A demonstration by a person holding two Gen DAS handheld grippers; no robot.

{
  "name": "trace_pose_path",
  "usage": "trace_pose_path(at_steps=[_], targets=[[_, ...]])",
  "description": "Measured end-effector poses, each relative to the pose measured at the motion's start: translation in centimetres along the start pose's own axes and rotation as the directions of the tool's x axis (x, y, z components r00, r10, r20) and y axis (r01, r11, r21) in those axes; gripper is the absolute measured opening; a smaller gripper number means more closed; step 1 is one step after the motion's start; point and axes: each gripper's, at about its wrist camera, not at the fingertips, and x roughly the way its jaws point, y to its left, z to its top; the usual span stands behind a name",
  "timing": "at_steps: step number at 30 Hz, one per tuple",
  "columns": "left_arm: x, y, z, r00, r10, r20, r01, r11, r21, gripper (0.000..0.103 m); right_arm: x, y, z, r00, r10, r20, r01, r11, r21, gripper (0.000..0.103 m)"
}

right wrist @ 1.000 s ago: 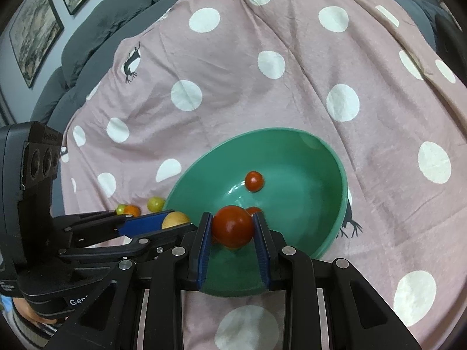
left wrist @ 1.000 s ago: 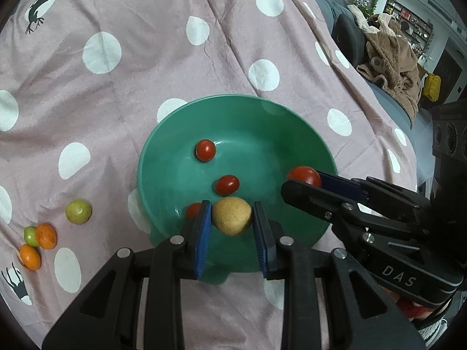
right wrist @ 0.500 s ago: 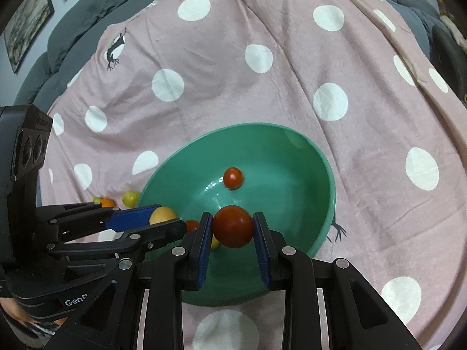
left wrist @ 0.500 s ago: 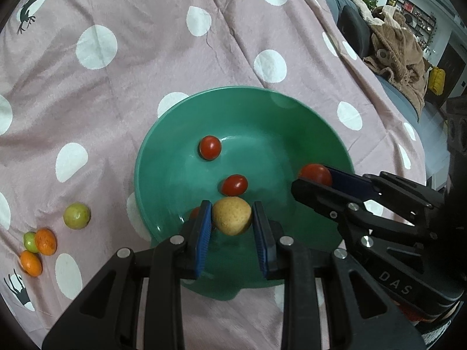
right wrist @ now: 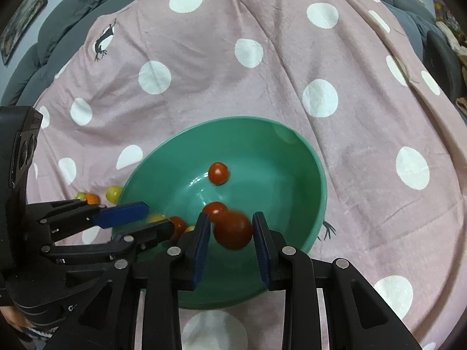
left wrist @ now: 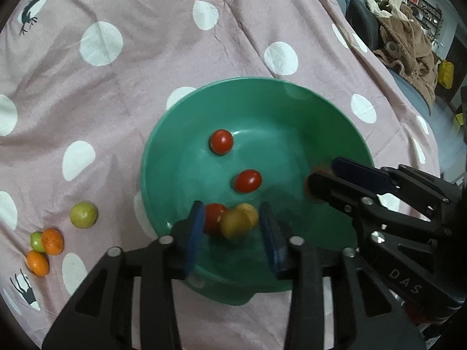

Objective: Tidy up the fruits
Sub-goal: 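Open both tools to drop the fruits into the green bowl, then move both tools away from the bowl toward the oranges and lime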

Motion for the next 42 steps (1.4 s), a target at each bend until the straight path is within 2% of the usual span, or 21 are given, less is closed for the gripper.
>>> trace_pose_path(at_steps=[3, 6, 10, 12, 14, 19, 22, 26, 32, 36, 42], targets=[[-0.3, 0.5, 0.0, 1.000, 0.005, 0.009, -0.005, 1.000, -0.014, 0.053, -0.2, -0.1, 0.0, 1.000, -0.012, 0.001, 0.012, 1.000, 0.000, 0.033], [-1.3, 1.1, -0.1, 0.999, -0.006, 0.036, 0.008, 0.999, -0.033, 0.058, -0.9, -0.2, 0.0, 1.000, -0.010, 0.024, 0.010, 1.000, 0.008, 0.037], [-3.9, 2.3, -1.1, 0.995, -0.011, 0.100, 0.017, 0.998, -0.064, 0.071, -3.4, -1.0, -0.6, 0.993, 0.055, 0.105, -0.059, 0.998, 0.033, 0.039], [-5.2, 3.4, -2.4, 0.993, 0.000, 0.122, 0.012, 0.995, -0.095, 0.076, -4.3, -1.7, -1.0, 0.988, 0.081, 0.130, -0.090, 0.994, 0.064, 0.041], [-6.1, 4.7, -4.3, 0.993, 0.011, 0.117, 0.004, 0.991, -0.133, 0.077, -5.1, -2.4, -1.8, 0.985, 0.095, 0.141, -0.109, 0.990, 0.095, 0.042], [-6.9, 7.5, -10.2, 0.998, 0.049, 0.036, -0.040, 0.976, -0.216, 0.077, -6.6, -2.2, -4.3, 0.977, 0.161, 0.143, -0.173, 0.981, 0.082, 0.043], [-7.6, 9.2, -14.1, 0.999, 0.048, -0.021, -0.052, 0.958, -0.282, 0.077, -7.0, -0.7, -5.7, 0.976, 0.192, 0.101, -0.197, 0.979, 0.044, 0.043], [-8.9, 10.5, -17.1, 0.998, 0.050, -0.037, -0.059, 0.941, -0.334, 0.077, -7.2, 1.5, -6.5, 0.976, 0.215, 0.043, -0.216, 0.976, 0.032, 0.043], [-11.8, 11.5, -18.7, 0.998, 0.061, 0.015, -0.051, 0.929, -0.367, 0.086, -8.8, 7.2, -7.3, 0.972, 0.235, 0.010, -0.234, 0.970, -0.070, 0.043], [-12.8, 12.6, -19.2, 0.998, 0.048, 0.048, -0.027, 0.924, -0.381, 0.089, -9.7, 11.4, -7.7, 0.972, 0.236, -0.002, -0.233, 0.959, -0.163, 0.043], [-13.3, 13.9, -20.6, 0.996, 0.024, 0.081, 0.010, 0.915, -0.404, 0.091, -9.3, 15.7, -7.9, 0.970, 0.239, -0.038, -0.241, 0.940, -0.239, 0.043]])
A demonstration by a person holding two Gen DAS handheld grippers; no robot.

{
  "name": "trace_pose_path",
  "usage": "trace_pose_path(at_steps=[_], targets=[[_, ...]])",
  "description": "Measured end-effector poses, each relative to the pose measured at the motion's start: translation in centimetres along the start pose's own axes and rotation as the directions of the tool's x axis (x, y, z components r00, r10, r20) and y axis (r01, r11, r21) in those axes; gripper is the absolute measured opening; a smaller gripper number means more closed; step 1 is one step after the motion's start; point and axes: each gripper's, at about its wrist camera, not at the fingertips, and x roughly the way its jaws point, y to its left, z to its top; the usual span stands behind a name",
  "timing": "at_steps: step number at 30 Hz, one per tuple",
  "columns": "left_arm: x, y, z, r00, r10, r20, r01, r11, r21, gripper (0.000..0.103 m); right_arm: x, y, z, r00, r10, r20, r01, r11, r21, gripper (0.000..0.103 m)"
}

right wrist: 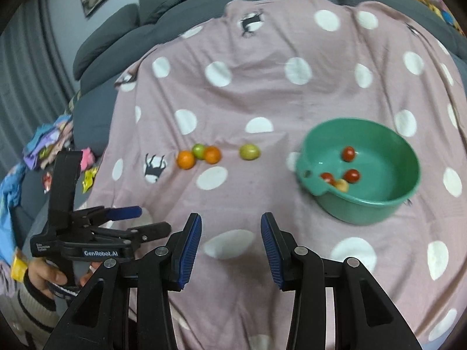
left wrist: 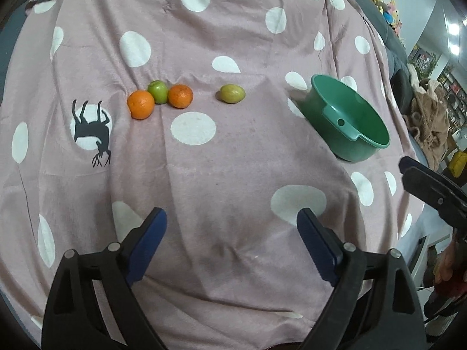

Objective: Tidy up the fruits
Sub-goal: 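Move both tools away from the bowl toward the oranges and lime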

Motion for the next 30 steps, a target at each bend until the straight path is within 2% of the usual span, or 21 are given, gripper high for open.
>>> trace_pose_path(at_steps=[9, 19, 25, 30], targets=[[-0.4, 3.1, -0.8, 1.000, -0.014, 0.021, 0.015, 0.999, -0.044, 0.091, 3.6, 2.8, 0.8, 0.998, 0.038, -0.057, -0.039, 0.999, -0.030, 0.043], [-0.7, 5.7, -0.3, 0.999, 0.008, 0.048, -0.003, 0.994, -0.112, 0.089, 8.9, 2.1, 0.7, 0.984, 0.102, -0.147, -0.101, 0.995, 0.014, 0.043], [0.5, 7.4, 1.7, 0.998, -0.010, 0.068, 0.020, 0.989, -0.147, 0.084, 12.0, 1.9, 1.8, 0.974, 0.123, -0.191, -0.123, 0.992, 0.012, 0.043], [2.3, 8.0, 4.9, 0.996, -0.020, 0.084, 0.030, 0.993, -0.118, 0.074, 15.0, 1.9, 4.2, 0.970, 0.131, -0.205, -0.138, 0.990, -0.018, 0.043]])
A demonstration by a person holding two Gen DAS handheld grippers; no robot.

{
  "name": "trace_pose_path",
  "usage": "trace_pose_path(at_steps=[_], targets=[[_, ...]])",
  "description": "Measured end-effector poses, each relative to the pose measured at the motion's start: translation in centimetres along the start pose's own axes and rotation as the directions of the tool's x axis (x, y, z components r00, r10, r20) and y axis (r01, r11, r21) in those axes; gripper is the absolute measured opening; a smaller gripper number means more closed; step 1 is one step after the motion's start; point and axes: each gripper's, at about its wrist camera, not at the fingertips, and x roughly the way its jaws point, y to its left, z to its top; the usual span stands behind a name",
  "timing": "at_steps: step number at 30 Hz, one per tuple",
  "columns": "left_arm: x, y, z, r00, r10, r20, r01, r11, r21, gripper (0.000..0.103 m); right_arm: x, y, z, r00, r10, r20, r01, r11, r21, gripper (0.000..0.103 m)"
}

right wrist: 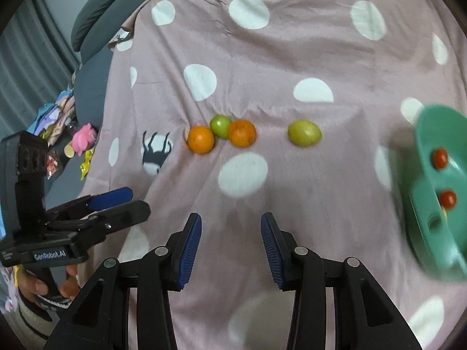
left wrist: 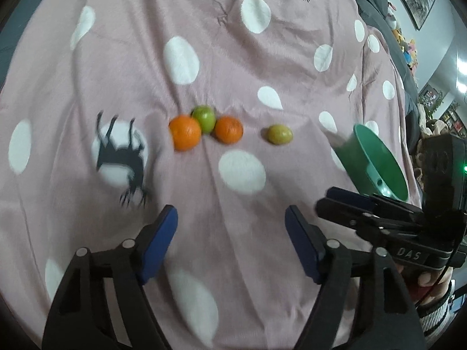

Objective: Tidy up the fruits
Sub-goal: 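Move both tools away from the bowl toward the oranges and lime, then grasp an orange with the left tool while the right grasps the other orange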

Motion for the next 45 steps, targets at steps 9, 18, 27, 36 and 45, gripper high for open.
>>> trace_pose_path(at_steps=[9, 18, 27, 36, 45], targets=[[5.0, 1.3, 3.9, 0.997, -0.048, -0.056, 0.044, 0.996, -0.072, 0.071, 5.7, -1.2, 4.8, 0.999, 0.013, -0.052, -0.016, 0.998, -0.056, 0.043], [7.5, 3.5, 6.1, 0.998, 0.048, -0.052, -0.056, 0.984, -0.168, 0.070, 9.3, -2.3, 6.4, 0.995, 0.008, -0.095, -0.022, 0.989, -0.144, 0.043], [8.6, 4.0, 7.1, 0.992, 0.118, -0.034, -0.122, 0.978, -0.171, 0.065, 11.5, -1.6, 7.5, 0.996, -0.009, -0.091, -0.011, 0.977, -0.213, 0.043], [9.7, 4.4, 8.5, 0.989, 0.136, -0.059, -0.139, 0.989, -0.056, 0.053, 12.2, -2.3, 8.0, 0.995, -0.057, -0.078, 0.041, 0.979, -0.202, 0.039], [9.6, 4.2, 7.8, 0.980, 0.195, -0.045, -0.194, 0.981, 0.027, 0.041, 11.0, -3.4, 7.5, 0.996, -0.060, -0.069, 0.050, 0.990, -0.132, 0.038]])
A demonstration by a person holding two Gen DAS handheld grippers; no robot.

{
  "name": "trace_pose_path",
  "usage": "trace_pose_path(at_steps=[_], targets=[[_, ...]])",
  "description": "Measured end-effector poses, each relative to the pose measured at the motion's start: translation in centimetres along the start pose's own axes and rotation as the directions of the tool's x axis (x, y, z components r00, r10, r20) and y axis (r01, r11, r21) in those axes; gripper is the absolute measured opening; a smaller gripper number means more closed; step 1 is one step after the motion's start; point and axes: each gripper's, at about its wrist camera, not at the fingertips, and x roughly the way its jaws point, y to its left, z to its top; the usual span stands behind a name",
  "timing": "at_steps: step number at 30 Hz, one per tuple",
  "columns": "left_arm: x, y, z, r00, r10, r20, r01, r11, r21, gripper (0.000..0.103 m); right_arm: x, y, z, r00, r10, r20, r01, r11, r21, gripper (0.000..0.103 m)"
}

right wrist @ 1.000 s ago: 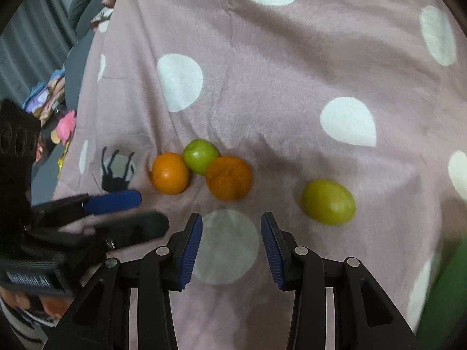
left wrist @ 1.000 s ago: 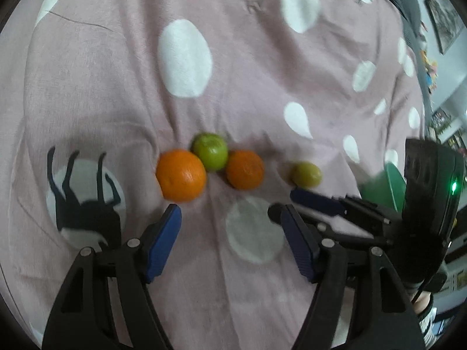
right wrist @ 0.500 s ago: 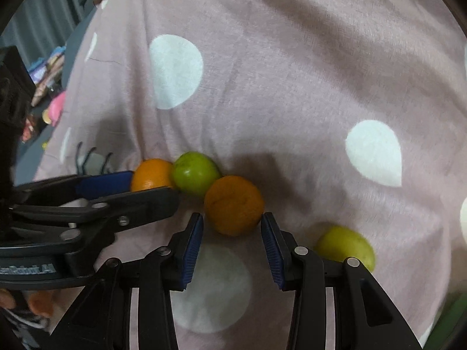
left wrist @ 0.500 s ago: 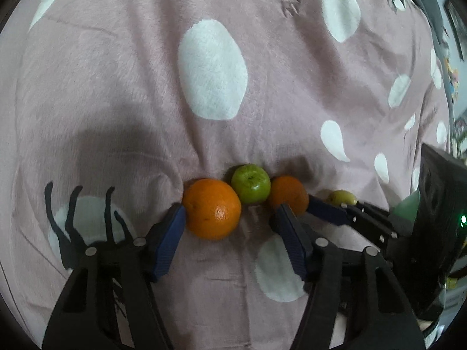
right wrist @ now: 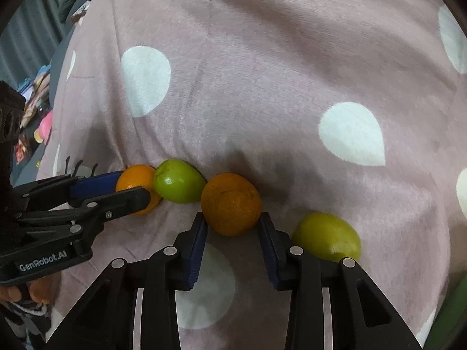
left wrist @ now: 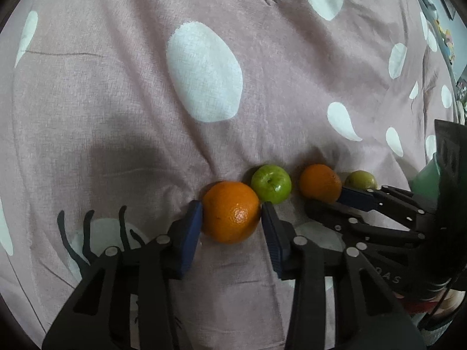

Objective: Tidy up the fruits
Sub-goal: 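Grasp an orange with the left tool while the right grasps the other orange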

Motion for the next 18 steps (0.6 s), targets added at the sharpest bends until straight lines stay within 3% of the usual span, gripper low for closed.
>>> trace_pose_path(at_steps=[8, 18], targets=[[0.8, -1.5, -0.3, 0.999, 0.049, 0.003, -0.049, 0.997, 0.052, 0.044, -0.6, -1.2, -0.1, 1.000, 0.006, 0.009, -0.006, 0.999, 0.038, 0.037], [2.1, -4.0, -0.1, 0.991, 0.135, 0.003, -0.133, 0.976, 0.170, 0.043, 0.1, 0.6, 0.7, 0.999, -0.044, 0.019, 0.044, 0.999, -0.008, 0.037]])
